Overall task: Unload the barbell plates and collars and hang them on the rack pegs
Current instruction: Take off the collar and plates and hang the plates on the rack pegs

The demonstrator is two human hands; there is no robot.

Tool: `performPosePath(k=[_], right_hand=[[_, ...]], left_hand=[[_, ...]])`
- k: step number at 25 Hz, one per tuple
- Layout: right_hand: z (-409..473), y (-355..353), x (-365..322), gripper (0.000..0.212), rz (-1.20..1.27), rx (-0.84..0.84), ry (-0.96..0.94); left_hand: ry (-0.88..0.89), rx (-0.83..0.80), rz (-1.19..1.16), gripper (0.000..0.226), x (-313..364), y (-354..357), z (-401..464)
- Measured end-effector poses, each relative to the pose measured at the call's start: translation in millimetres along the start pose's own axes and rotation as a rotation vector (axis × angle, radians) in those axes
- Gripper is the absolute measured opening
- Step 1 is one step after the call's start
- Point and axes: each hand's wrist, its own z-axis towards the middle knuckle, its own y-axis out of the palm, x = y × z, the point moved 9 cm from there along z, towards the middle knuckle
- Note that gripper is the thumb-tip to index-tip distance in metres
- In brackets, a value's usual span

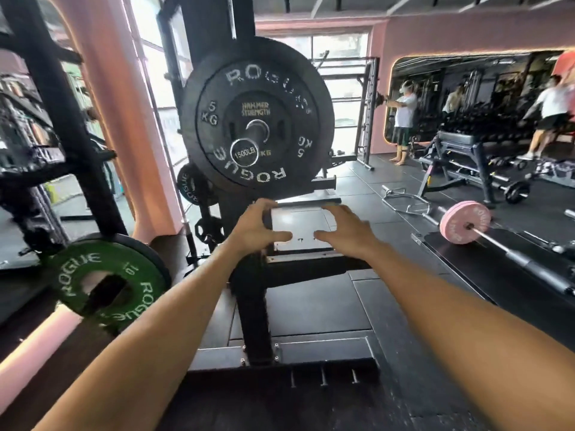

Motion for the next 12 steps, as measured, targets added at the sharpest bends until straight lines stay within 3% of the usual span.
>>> performPosePath(k=[7, 12], right_hand=[[-16, -37, -96, 0.065, 0.021, 0.110, -0.050], [-12, -67, -126, 0.060, -0.011, 0.195, -0.044]], left_hand=[[0.080, 0.100, 0.073, 0.077, 28, -121, -34], [0.119, 0.201, 0.106, 0.069, 50, -174, -31]])
